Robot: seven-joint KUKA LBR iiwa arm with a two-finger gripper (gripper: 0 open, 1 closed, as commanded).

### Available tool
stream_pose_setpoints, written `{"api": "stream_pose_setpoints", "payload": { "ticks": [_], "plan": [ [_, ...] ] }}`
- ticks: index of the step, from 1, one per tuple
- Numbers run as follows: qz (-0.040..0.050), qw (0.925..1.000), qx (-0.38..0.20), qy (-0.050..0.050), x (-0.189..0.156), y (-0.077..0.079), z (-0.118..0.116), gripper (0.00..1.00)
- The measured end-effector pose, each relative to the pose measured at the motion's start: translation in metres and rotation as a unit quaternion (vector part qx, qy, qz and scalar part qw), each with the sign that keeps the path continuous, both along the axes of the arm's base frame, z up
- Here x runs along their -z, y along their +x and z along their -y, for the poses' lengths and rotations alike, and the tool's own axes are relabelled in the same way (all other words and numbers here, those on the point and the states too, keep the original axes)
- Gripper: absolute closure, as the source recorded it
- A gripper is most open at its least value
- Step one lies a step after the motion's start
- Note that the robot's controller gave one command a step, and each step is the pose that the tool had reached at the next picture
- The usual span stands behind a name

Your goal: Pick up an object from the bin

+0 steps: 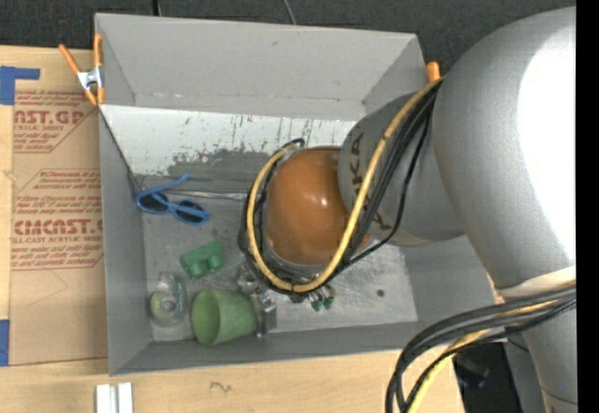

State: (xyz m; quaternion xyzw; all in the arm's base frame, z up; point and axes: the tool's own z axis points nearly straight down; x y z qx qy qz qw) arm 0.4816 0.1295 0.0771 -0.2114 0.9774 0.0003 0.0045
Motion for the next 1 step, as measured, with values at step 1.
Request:
{"api": "stream_pose_setpoints", "payload": {
  "ticks": [1],
  "plan": [
    [-0.0014, 0.9897, -0.143, -0.002, -0.1302, 0.0162, 0.0377, 1.00]
  ]
}}
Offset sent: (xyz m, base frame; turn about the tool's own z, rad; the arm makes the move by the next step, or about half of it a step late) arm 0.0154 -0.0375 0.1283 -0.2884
